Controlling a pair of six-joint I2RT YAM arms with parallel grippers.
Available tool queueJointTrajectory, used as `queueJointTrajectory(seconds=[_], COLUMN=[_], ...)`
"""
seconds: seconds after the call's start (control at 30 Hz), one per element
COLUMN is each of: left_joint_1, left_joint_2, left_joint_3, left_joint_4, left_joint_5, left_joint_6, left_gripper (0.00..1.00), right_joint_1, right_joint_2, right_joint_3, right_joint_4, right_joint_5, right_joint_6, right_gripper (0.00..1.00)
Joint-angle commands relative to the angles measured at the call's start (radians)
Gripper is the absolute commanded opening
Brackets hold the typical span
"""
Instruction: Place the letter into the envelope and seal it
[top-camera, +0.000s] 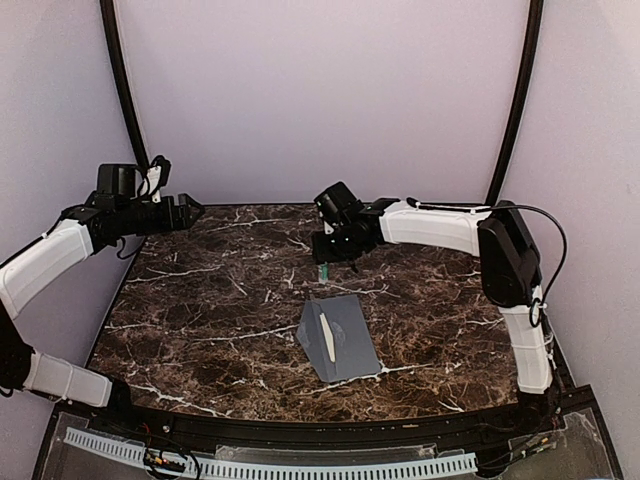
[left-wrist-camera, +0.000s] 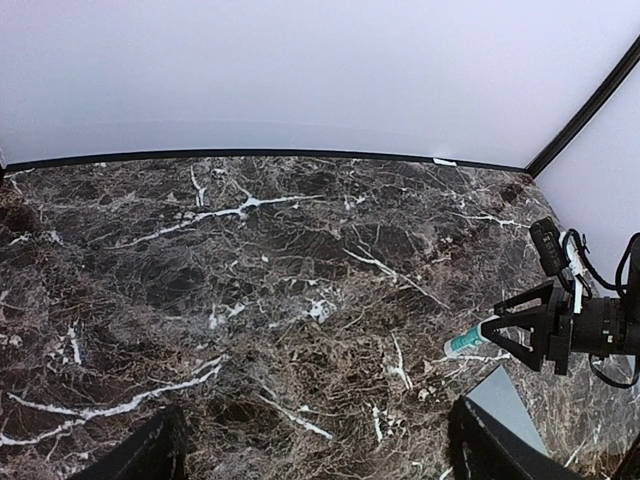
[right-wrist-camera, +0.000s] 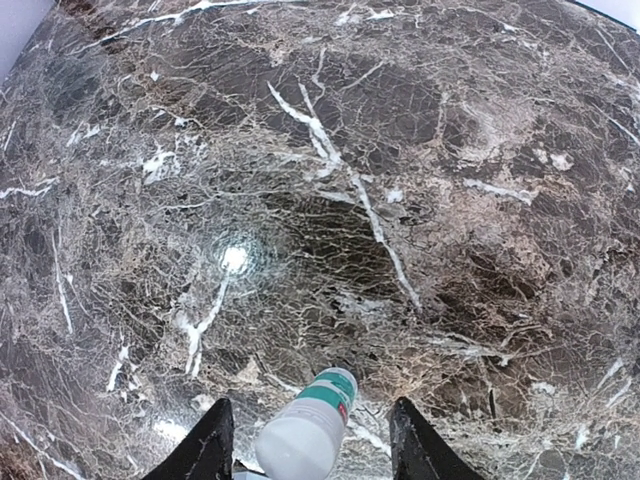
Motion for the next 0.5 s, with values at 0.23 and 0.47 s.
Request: queueJointTrajectory(seconds=[0.23, 0.47], left_joint_1=[0.001, 0.001], left_joint_2=[0.002, 0.0], left_joint_3=[-0.008, -0.008], left_joint_4=[0.001, 0.001], left_joint_5=[0.028, 0.03], left_joint_6=[0.004, 0.004], left_gripper=[0.89, 0.89], right_joint_1=[0.002, 0.006], right_joint_2=[0.045, 0.054], right_joint_3=[0.054, 0.065], right_joint_4=[0.034, 0.03], right_joint_5=[-0.026, -0.029], right_joint_6=[-0.007, -0.003], right_gripper=[0.36, 0.23])
